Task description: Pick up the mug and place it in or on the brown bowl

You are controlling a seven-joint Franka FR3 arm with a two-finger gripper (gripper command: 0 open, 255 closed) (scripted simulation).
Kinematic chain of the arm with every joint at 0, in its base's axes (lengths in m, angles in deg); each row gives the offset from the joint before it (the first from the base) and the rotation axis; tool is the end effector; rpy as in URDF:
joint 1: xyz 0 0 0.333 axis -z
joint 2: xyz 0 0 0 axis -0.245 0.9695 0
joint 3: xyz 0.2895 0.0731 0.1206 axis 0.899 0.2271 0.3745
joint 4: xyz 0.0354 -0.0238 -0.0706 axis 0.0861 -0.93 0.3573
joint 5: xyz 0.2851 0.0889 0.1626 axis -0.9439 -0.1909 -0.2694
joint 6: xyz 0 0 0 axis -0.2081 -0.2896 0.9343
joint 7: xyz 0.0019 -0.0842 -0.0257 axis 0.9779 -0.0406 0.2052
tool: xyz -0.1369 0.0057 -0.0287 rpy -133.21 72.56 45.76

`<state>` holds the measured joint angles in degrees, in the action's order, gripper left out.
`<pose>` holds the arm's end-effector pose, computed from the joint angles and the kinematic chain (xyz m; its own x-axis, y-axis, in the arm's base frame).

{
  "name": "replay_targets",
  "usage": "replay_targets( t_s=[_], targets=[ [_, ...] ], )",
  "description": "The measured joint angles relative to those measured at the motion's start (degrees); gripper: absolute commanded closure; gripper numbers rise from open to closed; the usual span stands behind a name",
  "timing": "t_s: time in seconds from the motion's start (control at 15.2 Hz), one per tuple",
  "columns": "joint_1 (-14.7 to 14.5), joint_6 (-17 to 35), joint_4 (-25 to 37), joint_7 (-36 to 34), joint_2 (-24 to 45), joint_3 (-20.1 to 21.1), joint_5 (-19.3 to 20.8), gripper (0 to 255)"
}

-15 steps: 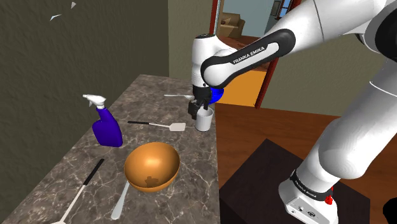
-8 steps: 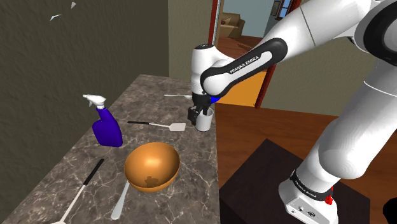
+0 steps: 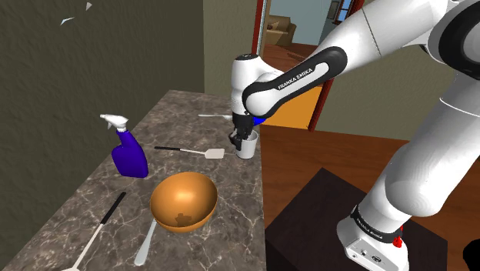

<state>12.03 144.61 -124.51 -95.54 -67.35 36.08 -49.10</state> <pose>0.4550 0.1223 0.3526 0.9878 0.1550 -0.0139 0.1556 -0.9856 0.0666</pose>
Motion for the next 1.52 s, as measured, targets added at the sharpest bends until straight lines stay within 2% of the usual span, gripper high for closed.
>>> replay_targets(
  t_s=[0.59,1.52],
  targets=[
    [0.01,-0.33,0.10,0.11,-0.23,-0.01,-0.10,255],
    [-0.07,-10.61,5.28,1.92,-5.57,-0.09,-2.11,255]
  ],
)
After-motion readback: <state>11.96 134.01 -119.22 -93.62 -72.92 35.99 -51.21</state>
